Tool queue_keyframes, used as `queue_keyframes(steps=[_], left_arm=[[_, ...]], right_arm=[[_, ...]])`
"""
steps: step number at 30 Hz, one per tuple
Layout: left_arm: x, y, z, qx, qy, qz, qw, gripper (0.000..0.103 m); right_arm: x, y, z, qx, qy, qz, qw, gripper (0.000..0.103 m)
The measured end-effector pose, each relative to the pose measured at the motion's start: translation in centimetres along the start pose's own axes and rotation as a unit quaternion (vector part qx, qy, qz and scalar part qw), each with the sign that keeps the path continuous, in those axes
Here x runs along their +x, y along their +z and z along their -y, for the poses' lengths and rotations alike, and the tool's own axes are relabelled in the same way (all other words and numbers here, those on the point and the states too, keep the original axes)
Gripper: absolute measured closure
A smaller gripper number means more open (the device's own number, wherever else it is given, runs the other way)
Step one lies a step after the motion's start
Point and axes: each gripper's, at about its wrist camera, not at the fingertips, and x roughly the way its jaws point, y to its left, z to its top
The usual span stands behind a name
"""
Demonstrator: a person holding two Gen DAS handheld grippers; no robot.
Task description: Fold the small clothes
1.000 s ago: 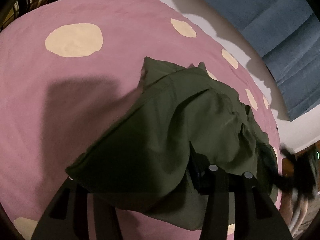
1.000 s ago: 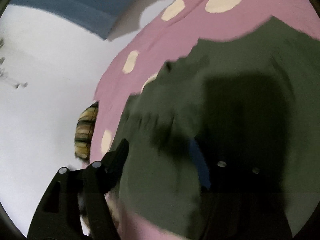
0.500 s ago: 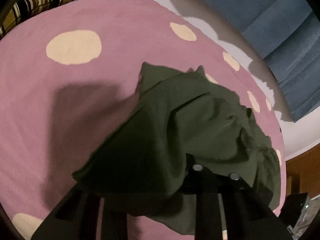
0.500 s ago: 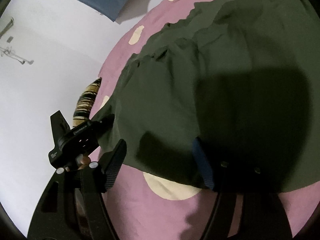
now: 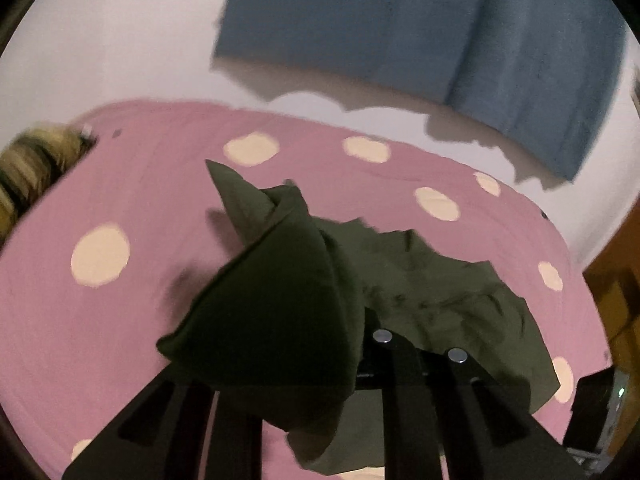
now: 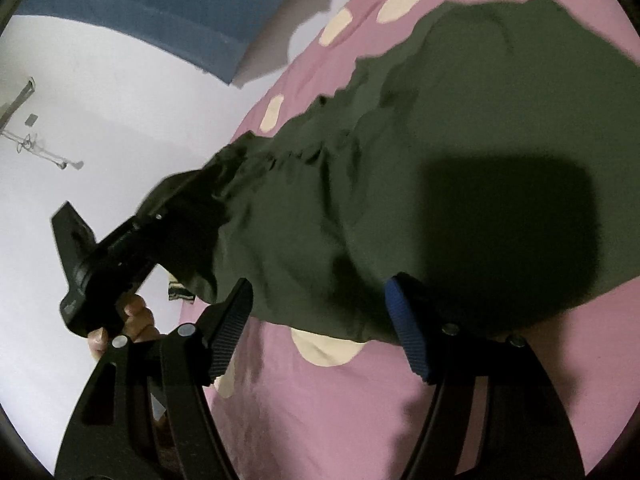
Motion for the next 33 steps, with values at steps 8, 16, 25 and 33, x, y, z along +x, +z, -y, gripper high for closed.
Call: queue_keyframes(steps=[8,16,25,33], left_arm=[[-1.3,0.0,8.8,0.105,0.003,0.043,0.9936,0.087],[0.7,-4.3,17.5,0.209,-0.018,0.032,0.9771,0.087],[4.9,-11.0,23.0,0.307,0.016,0.035,0.9509,0.087],[5.0,-13.6,23.3,0.363,0.060,0.093,0.9254,0.077]], right_arm=[[-4.9,0.9,3.0,0.022,-0.002,0.045,0.999,0.034],[-8.3,4.2,5.4,0.062,0.060,0.069,0.994,0.028],[-8.1,10.1,8.7,0.092,0.128,0.034,0.987,0.021],[-6.1,10.9,9.0,0.073,0.134,-0.015,0.988,0.020]])
